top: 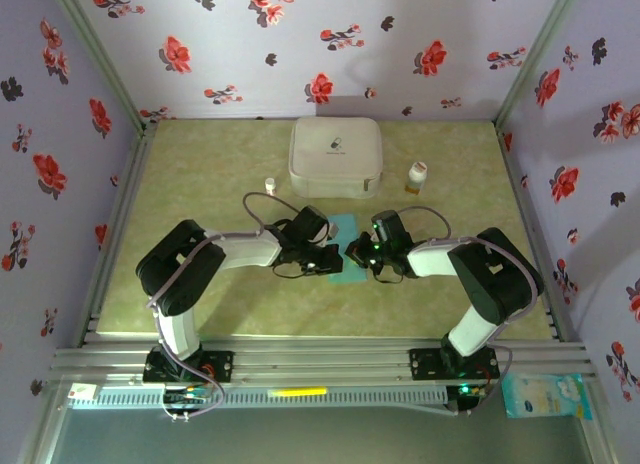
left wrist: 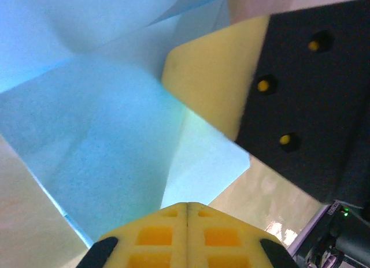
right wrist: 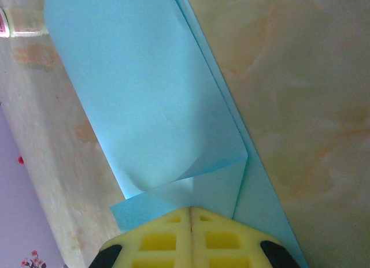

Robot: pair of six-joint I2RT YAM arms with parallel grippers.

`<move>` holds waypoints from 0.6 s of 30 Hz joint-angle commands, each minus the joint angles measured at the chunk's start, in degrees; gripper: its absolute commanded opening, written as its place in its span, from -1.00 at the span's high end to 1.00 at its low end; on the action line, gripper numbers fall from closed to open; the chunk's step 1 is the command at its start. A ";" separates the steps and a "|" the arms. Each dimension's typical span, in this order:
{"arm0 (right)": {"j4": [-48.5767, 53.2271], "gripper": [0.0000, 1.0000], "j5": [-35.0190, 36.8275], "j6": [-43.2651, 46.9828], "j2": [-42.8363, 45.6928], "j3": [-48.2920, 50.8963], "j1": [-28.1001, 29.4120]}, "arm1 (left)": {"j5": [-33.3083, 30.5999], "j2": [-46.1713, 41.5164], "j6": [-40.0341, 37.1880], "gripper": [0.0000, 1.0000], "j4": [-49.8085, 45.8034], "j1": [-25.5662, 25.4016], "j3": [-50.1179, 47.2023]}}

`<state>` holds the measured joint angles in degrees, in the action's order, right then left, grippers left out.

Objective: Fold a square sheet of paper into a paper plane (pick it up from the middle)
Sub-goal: Fold the triangle a second time at the center of the table.

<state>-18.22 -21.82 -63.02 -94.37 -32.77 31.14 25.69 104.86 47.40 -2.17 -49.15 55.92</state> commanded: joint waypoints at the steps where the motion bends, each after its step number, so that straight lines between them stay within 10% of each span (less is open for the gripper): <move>1: 5.74 1.00 4.01 1.08 -1.35 2.01 -0.02 | -1.06 1.03 -2.01 1.00 -1.40 -0.51 -0.94; 18: 6.53 1.00 4.50 1.50 -1.79 2.10 -0.10 | -3.03 0.00 -3.23 1.00 -2.97 -1.73 -4.00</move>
<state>-18.22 -21.82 -63.00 -94.37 -32.77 31.14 23.86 104.86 45.76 -2.35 -50.04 53.49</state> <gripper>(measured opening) 0.046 0.044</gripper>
